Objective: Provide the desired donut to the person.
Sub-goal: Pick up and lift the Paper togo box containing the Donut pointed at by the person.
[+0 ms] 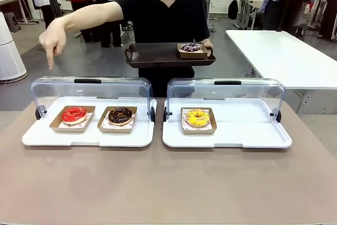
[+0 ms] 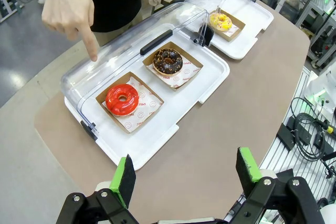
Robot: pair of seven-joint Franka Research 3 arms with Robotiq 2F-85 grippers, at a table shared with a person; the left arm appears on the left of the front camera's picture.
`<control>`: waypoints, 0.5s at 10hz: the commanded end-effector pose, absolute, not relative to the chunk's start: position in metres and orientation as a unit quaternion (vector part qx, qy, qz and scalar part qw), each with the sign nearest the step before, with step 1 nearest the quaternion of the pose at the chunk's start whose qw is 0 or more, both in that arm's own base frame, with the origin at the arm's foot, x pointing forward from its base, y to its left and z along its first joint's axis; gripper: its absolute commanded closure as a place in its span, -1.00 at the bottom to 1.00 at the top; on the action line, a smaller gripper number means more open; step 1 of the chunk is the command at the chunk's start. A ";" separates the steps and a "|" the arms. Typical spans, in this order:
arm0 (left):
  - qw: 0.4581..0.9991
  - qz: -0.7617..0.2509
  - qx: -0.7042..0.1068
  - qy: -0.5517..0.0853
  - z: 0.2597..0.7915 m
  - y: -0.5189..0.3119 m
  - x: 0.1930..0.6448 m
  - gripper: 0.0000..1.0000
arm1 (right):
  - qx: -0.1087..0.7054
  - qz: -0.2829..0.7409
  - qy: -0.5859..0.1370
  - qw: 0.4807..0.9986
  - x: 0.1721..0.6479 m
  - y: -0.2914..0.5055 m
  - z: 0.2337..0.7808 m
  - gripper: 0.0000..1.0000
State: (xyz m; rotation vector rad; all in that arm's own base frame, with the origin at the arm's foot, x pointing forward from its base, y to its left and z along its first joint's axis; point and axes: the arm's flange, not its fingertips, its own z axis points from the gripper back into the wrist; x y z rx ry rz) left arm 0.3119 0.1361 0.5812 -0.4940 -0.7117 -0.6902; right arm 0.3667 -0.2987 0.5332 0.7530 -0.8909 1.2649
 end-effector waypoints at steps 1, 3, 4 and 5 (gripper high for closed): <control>0.848 -0.329 -0.238 -0.341 0.582 0.136 0.311 -1.00 | 0.334 0.558 -0.391 0.651 0.365 -0.299 0.533 -1.00; 0.848 -0.329 -0.238 -0.341 0.582 0.136 0.311 -1.00 | 0.334 0.558 -0.391 0.651 0.365 -0.299 0.533 -1.00; 0.848 -0.329 -0.238 -0.341 0.582 0.136 0.311 -1.00 | 0.334 0.558 -0.391 0.651 0.365 -0.299 0.533 -1.00; 0.848 -0.329 -0.238 -0.341 0.582 0.136 0.311 -1.00 | 0.334 0.558 -0.391 0.651 0.365 -0.299 0.533 -1.00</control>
